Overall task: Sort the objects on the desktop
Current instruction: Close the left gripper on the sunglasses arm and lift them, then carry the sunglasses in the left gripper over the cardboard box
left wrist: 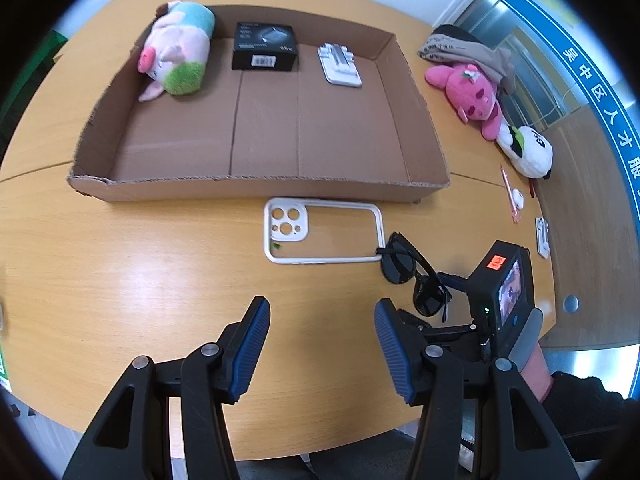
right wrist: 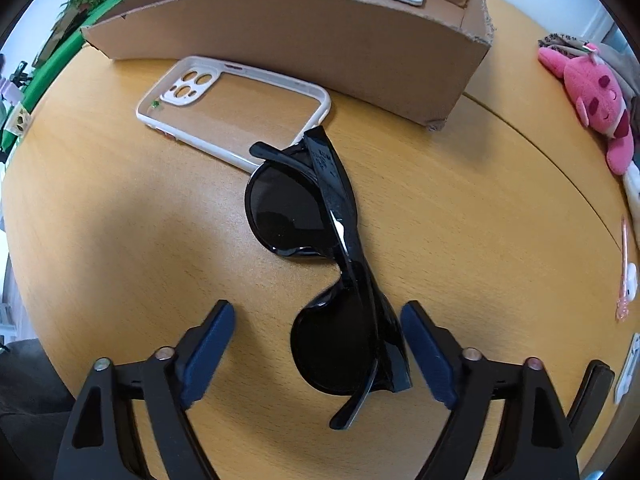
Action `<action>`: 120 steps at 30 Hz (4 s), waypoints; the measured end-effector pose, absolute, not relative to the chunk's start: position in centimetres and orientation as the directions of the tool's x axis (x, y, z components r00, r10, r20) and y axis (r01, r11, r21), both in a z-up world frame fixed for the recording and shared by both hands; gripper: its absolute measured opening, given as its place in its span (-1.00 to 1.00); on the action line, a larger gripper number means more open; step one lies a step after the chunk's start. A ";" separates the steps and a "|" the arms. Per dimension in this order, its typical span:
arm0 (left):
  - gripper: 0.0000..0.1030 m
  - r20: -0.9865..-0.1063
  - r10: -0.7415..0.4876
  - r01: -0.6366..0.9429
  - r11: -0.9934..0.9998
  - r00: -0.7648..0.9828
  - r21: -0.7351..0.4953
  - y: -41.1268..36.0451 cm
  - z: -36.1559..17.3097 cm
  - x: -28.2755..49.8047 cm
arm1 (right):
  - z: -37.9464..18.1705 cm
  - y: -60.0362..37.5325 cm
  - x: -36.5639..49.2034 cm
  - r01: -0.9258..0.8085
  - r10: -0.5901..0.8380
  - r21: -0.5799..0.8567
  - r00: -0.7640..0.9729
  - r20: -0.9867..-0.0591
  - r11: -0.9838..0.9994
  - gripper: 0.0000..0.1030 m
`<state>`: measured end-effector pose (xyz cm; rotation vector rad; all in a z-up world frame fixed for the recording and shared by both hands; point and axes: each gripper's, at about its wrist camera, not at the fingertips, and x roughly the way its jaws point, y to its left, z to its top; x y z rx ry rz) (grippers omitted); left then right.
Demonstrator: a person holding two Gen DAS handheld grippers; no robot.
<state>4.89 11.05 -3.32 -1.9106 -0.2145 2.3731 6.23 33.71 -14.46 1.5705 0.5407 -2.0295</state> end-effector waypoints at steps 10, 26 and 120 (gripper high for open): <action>0.04 -0.954 0.265 0.038 -0.961 -0.137 -0.273 12.7 -7.3 3.2 | -13.3 37.6 5.8 0.485 -0.261 0.171 -0.125 -0.957 -0.858 -0.73; 0.04 -0.914 0.405 0.101 -0.908 -0.028 -0.406 15.2 -13.9 2.1 | -13.4 39.1 6.7 0.319 -0.371 0.335 -0.058 -0.927 -0.887 -0.73; -0.75 -0.840 0.541 0.151 -0.827 -0.051 -0.542 9.4 -18.5 -25.5 | -10.8 24.4 -19.2 0.304 -0.309 0.276 -0.068 -0.949 -0.912 -0.24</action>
